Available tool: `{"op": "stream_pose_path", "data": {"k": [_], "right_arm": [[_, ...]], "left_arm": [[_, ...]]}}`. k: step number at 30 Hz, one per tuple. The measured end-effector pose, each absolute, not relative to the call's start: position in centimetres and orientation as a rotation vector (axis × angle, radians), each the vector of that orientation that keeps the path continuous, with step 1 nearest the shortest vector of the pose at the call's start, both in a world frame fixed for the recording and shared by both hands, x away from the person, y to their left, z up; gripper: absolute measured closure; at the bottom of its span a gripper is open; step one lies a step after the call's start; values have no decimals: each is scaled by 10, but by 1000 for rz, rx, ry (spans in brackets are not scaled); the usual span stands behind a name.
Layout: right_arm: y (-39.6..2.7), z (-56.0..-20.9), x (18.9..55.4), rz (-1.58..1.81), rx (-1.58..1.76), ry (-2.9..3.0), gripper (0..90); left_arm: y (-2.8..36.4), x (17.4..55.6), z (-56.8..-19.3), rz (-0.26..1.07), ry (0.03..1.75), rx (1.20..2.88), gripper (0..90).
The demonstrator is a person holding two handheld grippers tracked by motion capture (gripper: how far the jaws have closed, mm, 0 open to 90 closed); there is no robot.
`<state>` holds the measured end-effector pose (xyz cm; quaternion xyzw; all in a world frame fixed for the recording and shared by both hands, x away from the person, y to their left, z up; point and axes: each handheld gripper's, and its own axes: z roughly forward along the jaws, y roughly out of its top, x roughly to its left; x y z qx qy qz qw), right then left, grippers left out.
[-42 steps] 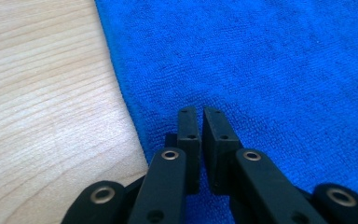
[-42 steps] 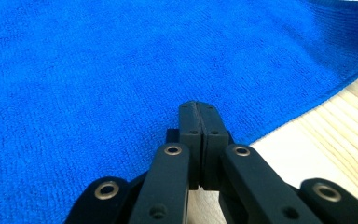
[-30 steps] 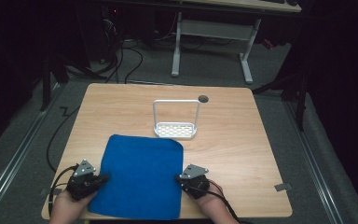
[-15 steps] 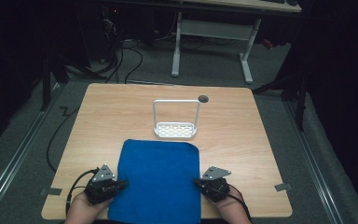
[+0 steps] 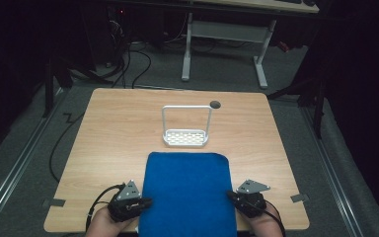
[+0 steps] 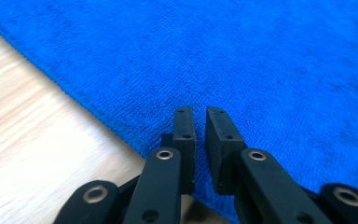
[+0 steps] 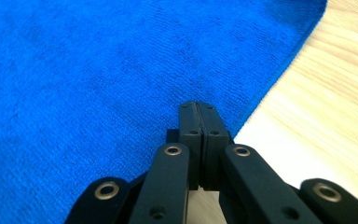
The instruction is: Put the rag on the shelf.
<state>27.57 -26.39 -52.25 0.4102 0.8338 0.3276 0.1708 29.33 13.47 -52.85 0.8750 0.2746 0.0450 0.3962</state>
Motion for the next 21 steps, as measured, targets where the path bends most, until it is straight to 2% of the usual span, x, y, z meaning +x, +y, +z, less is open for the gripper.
{"op": "stream_pose_path", "data": {"k": [10,12,21], "right_arm": [[-268,-523,277,958,1197,2368,891],[-267,-523,277,959,1198,2370,875],[-268,-517,277,1012,1182,2292,752]], "left_arm": [[135,293,-528,111,689,2220,800],[135,293,-527,126,700,2216,738],[159,303,-522,207,845,2040,575]]}}
